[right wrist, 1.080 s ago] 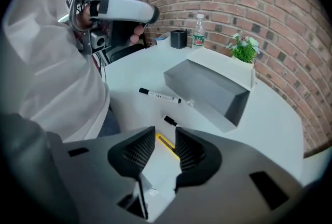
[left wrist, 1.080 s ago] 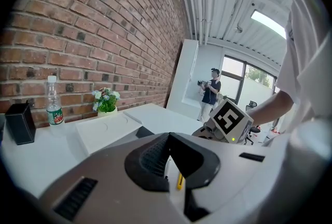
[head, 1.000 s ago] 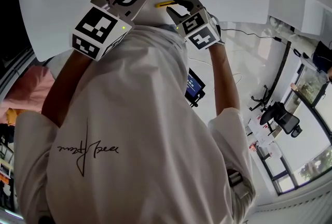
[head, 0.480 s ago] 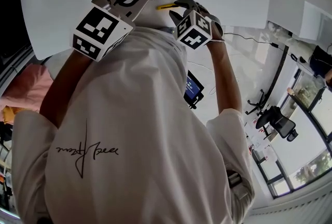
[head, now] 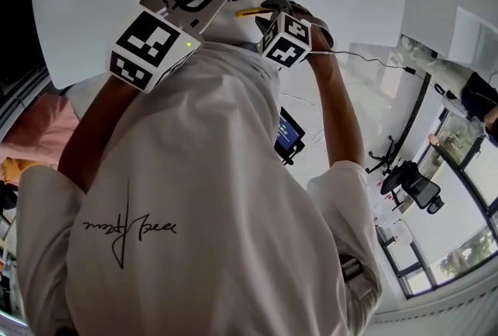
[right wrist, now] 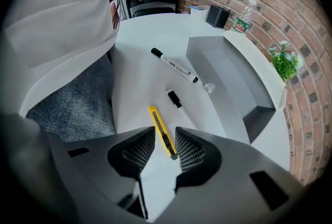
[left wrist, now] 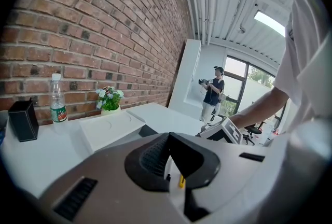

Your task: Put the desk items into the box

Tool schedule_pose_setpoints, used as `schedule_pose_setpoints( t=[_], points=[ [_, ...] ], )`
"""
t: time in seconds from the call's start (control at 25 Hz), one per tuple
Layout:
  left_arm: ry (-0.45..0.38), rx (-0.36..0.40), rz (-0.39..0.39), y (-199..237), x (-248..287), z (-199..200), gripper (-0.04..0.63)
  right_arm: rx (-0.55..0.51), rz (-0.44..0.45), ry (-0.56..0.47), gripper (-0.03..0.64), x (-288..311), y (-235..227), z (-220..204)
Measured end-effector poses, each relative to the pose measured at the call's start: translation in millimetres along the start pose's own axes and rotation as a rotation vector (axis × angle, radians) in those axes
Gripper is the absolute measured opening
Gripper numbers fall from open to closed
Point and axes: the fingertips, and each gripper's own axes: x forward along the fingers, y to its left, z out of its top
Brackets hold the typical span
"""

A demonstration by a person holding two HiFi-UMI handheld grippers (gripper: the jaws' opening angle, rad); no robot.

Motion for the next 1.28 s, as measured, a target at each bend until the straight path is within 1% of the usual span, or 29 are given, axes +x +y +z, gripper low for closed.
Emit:
schedule_pose_setpoints(
  t=[0.16,0.68,0.88,1.16,1.28],
  points=[
    [0.001,-0.007,0.006,2.3,0.2,-0.2,0.002,-0.016,0.038,0.022,0.138,9.1,1.7,-5.8],
    [0.005,-0.016,0.017,3.4,-3.9,-2.7,0.000,-0.044,0.069,0.047,0.138,22.5,5.7,-9.7],
    [0.003,-0.022,0.028,6.1,-6.1,-2.2,0.002,-0.028,0.084,0.045,0.129,23.9,7.8,-7.3],
    [0.009,-0.024,0.023,4.9,-5.5,-3.8,0.000,0.020,0.087,0.031,0.112,23.4,9.0,-6.8],
    [0.008,-0.027,0.025,5.4,-5.3,-4.2,0.001,0.038,0.086,0.031,0.090,23.6,10.7,-7.4]
  ],
)
